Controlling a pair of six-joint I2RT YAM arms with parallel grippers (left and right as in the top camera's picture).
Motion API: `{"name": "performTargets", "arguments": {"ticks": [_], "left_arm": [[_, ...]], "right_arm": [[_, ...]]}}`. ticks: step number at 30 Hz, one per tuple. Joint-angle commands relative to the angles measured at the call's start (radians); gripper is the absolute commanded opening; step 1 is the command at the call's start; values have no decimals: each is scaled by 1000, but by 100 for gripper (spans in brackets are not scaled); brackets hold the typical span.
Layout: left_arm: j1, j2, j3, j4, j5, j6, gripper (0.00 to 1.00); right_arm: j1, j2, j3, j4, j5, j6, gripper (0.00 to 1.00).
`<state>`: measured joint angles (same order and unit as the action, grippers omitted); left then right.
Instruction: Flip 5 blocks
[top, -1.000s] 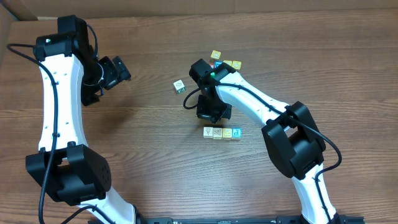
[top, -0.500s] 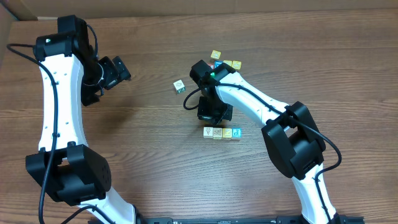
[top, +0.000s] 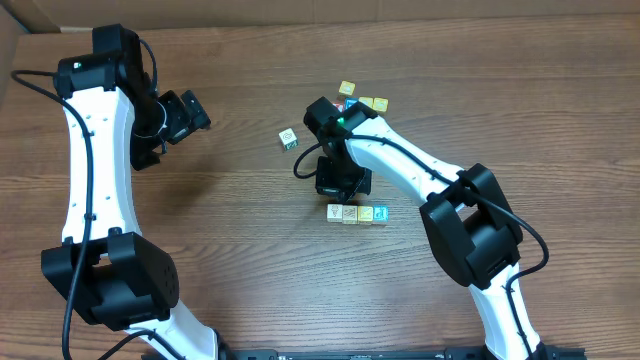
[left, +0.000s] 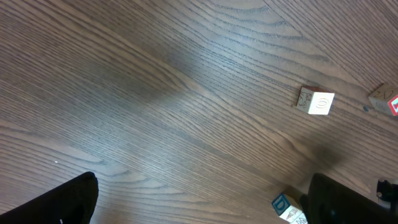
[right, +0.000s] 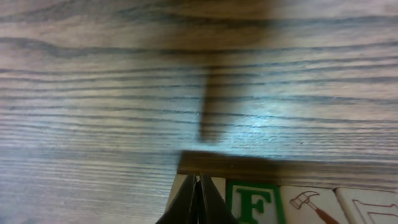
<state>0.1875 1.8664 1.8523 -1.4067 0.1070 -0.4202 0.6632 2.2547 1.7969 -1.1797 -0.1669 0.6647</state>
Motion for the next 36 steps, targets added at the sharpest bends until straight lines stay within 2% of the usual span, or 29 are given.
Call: {"name": "performTargets", "arguments": {"ticks": [1, 36], "left_arm": [[-6, 11, 0, 1, -6, -3, 100], [-6, 11, 0, 1, -7, -3, 100]], "right_arm": [[5, 3, -4, -1, -14, -19, 4], [4, 3, -3, -22, -37, -19, 4]]}}
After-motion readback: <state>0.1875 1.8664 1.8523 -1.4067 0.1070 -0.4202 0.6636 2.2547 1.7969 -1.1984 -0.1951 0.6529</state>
